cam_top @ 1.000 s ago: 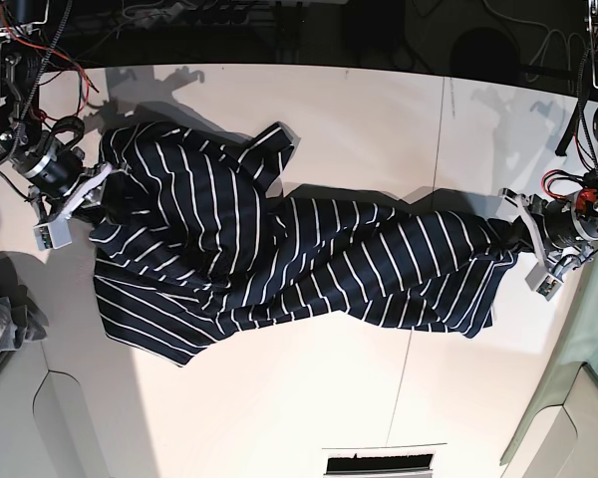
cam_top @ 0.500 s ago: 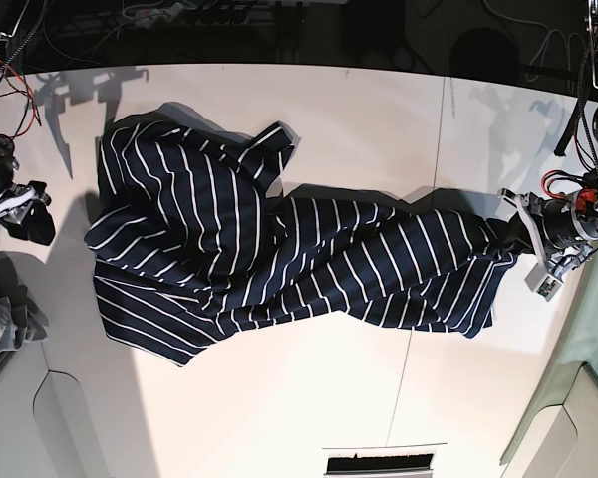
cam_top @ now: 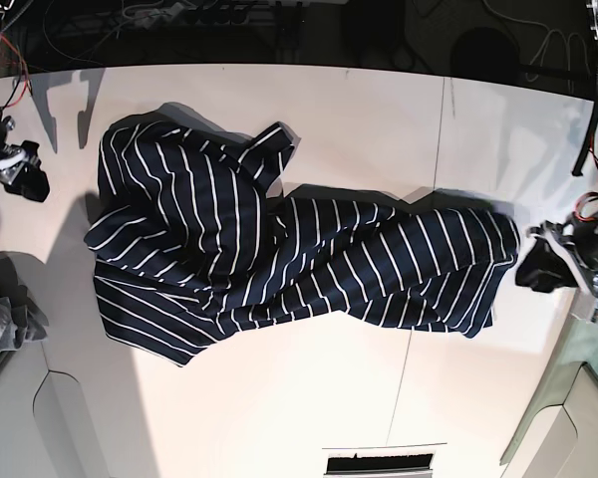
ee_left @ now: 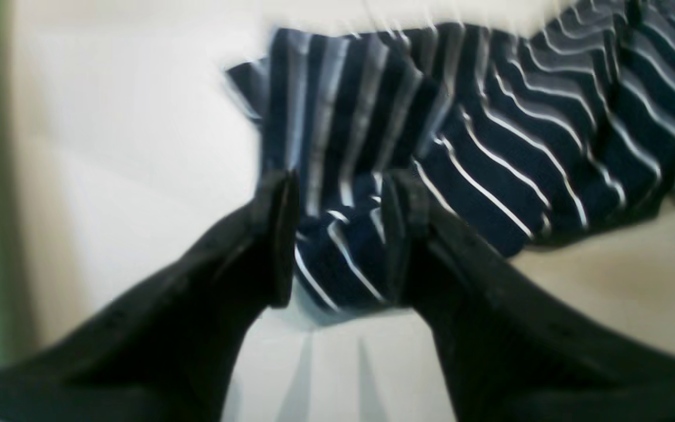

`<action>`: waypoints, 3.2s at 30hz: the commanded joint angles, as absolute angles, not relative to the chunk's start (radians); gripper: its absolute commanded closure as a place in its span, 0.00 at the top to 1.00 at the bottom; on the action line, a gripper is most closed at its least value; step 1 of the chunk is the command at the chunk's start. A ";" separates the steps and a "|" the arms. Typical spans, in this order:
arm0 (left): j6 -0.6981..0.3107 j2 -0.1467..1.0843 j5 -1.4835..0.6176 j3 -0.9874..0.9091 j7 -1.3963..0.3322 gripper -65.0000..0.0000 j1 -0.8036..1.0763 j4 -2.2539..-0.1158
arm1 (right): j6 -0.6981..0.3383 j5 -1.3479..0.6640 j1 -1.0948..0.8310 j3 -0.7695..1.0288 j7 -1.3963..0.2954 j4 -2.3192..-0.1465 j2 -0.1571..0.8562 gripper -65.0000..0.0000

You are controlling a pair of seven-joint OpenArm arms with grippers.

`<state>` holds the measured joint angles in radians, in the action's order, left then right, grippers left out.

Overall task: Layout the t-shirt on the table in an organized manner, then fold the t-shirt properly
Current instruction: 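Grasp the shirt edge with the left gripper and drag it outward, then release the shirt end with the left gripper and regrasp nearby fabric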

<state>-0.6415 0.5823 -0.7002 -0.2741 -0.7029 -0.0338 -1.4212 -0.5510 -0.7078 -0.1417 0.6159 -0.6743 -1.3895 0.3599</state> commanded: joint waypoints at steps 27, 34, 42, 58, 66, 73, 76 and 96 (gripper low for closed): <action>-0.564 0.477 -0.397 -0.168 -0.338 0.57 -0.432 -0.731 | -0.579 -0.746 -0.255 0.397 -0.677 -1.407 0.297 0.61; -0.533 0.446 -0.390 -0.099 -0.311 0.57 -0.435 -0.725 | -0.572 -0.714 -0.255 0.373 -0.644 -1.407 0.226 0.61; -0.445 0.393 -0.326 -0.099 -0.295 0.57 -0.435 -0.725 | -0.572 -0.714 -0.255 0.373 -0.640 -1.407 0.200 0.49; -0.403 0.347 -0.248 -0.099 -0.298 0.00 -0.494 -0.725 | -0.580 -0.719 -0.264 0.402 -0.730 -1.447 0.205 0.00; -0.371 0.347 -0.242 -0.098 -0.331 0.00 -0.530 -0.725 | -0.581 -0.805 -0.372 0.523 -0.765 -1.637 0.263 0.00; -0.340 0.347 -0.216 -0.098 -0.336 0.00 -0.577 -0.725 | -0.581 -0.839 -0.444 0.641 -0.765 -1.724 0.345 0.00; -0.340 0.347 -0.206 -0.098 -0.341 0.00 -0.601 -0.725 | -0.581 -0.839 -0.447 0.693 -0.766 -1.726 0.352 0.00; -0.408 0.356 -0.278 0.001 -0.474 0.40 -0.617 -0.736 | -0.580 -0.853 -0.443 0.743 -0.756 -1.726 0.351 0.46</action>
